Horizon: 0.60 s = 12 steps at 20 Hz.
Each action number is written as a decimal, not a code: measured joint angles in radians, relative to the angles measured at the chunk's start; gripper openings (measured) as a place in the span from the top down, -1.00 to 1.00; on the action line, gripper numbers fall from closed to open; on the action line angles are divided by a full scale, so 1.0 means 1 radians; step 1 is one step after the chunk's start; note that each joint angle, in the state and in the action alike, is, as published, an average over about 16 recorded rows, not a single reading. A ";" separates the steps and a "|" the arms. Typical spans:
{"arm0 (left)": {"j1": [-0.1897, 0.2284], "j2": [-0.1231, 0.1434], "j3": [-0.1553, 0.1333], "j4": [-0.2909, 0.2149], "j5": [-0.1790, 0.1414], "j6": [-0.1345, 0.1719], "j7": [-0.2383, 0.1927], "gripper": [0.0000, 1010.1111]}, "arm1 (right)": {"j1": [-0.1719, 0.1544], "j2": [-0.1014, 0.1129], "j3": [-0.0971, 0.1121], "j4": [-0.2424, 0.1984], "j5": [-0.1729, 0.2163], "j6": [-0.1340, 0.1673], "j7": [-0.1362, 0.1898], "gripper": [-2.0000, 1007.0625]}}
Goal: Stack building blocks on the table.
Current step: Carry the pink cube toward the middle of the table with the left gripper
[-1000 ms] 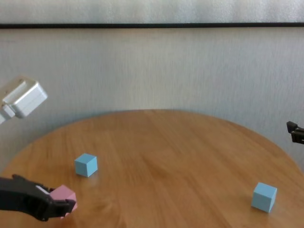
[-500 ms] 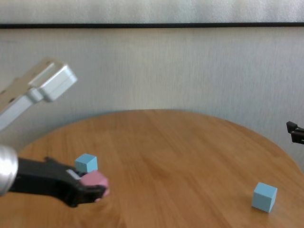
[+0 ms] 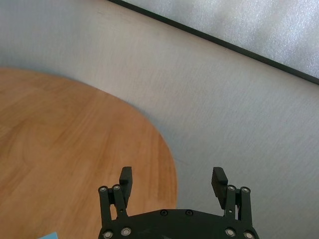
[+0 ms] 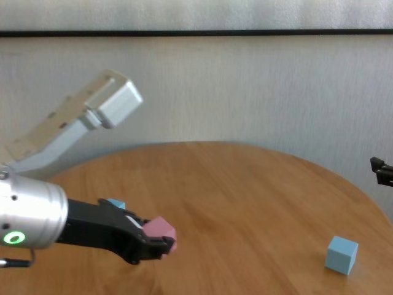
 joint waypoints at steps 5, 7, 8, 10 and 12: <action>-0.031 -0.029 0.031 0.045 0.017 -0.007 -0.015 0.22 | 0.000 0.000 0.000 0.000 0.000 0.000 0.000 -1.00; -0.043 -0.040 0.043 0.066 0.024 -0.011 -0.020 0.22 | 0.000 0.000 0.000 0.000 0.000 0.000 0.000 -1.00; -0.049 -0.045 0.049 0.076 0.028 -0.014 -0.022 0.22 | 0.000 0.000 0.000 0.000 0.000 0.000 0.000 -1.00; -0.060 -0.056 0.059 0.098 0.035 -0.019 -0.027 0.22 | 0.000 0.000 0.000 0.000 0.000 0.000 0.000 -1.00; -0.071 -0.067 0.066 0.118 0.040 -0.023 -0.031 0.22 | 0.000 0.000 0.000 0.000 0.000 0.000 0.000 -1.00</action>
